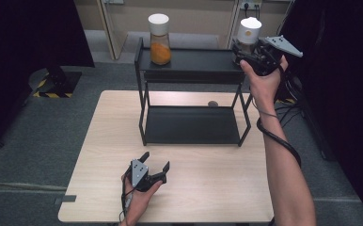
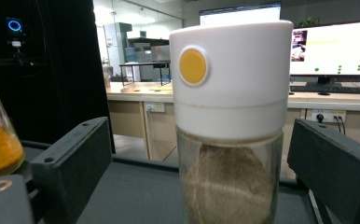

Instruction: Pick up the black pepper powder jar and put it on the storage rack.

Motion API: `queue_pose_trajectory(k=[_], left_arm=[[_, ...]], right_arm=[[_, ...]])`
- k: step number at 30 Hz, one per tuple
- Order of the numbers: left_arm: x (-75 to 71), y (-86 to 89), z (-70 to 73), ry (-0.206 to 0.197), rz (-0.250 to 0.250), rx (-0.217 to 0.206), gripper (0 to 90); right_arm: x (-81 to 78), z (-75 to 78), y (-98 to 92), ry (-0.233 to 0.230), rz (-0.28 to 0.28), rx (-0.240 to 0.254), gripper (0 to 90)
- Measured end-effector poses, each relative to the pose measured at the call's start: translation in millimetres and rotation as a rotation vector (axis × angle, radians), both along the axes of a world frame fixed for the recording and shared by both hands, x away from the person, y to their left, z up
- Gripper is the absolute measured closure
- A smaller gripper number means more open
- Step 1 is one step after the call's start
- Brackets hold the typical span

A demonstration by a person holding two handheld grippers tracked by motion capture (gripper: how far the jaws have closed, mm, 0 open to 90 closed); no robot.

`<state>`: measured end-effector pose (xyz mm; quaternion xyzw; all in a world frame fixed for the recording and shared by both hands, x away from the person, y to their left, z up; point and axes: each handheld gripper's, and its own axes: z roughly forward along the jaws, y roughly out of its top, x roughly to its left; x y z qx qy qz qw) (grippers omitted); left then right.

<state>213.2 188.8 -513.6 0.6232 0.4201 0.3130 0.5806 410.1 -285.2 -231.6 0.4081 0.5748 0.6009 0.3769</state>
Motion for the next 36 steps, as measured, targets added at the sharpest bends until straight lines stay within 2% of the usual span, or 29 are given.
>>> queue_pose_trajectory(k=[13,27,36], left_arm=[[-0.3,-0.7,0.1,-0.002,-0.001,0.005,10.8],[-0.6,-1.3,-0.2,-0.003,0.002,0.002,10.7],[-0.6,-1.6,0.0,-0.003,0.002,0.005,10.8]], right_arm=[[-21.0,-13.1,-8.9,0.0,0.026,-0.012,3.5],[-36.3,-24.5,-14.2,0.005,0.058,-0.041,2.8],[-52.2,-42.8,-19.3,0.018,0.083,-0.045,2.8]])
